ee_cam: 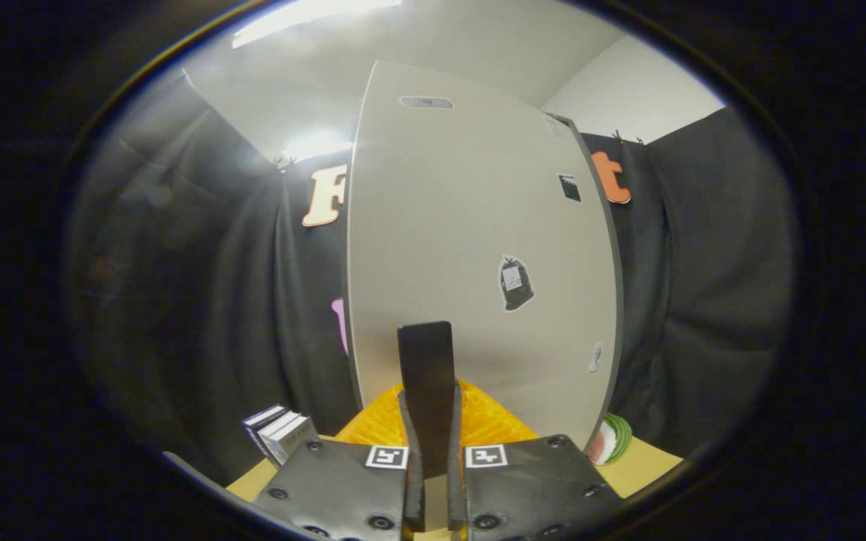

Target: Open the shoe cabinet door, grab the shoes and put them into the shoe cabinet, then close the shoe cabinet door.

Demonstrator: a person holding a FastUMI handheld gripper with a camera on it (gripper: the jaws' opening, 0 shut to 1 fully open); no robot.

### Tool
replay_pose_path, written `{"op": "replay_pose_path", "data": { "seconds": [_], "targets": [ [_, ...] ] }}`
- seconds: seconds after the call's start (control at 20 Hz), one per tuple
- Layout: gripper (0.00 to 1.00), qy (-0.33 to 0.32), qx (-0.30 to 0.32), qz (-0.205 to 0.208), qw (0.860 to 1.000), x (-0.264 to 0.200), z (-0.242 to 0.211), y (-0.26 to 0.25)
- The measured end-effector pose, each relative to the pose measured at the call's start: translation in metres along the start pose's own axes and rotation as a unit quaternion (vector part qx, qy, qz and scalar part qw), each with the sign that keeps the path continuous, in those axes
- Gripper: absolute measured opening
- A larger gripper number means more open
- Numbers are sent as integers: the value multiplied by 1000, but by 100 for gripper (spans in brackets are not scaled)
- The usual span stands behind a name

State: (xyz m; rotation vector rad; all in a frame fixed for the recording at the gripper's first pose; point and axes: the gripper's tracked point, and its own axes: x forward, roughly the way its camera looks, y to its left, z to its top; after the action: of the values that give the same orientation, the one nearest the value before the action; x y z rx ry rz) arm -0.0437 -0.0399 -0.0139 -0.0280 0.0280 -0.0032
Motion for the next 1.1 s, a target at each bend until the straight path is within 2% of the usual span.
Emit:
{"op": "replay_pose_path", "data": {
  "seconds": [0.6, 1.1],
  "targets": [
    [13, 5, -1, 10, 1000, -49, 8, -49],
    [11, 6, -5, -24, 1000, -91, 13, -110]
  ]
}}
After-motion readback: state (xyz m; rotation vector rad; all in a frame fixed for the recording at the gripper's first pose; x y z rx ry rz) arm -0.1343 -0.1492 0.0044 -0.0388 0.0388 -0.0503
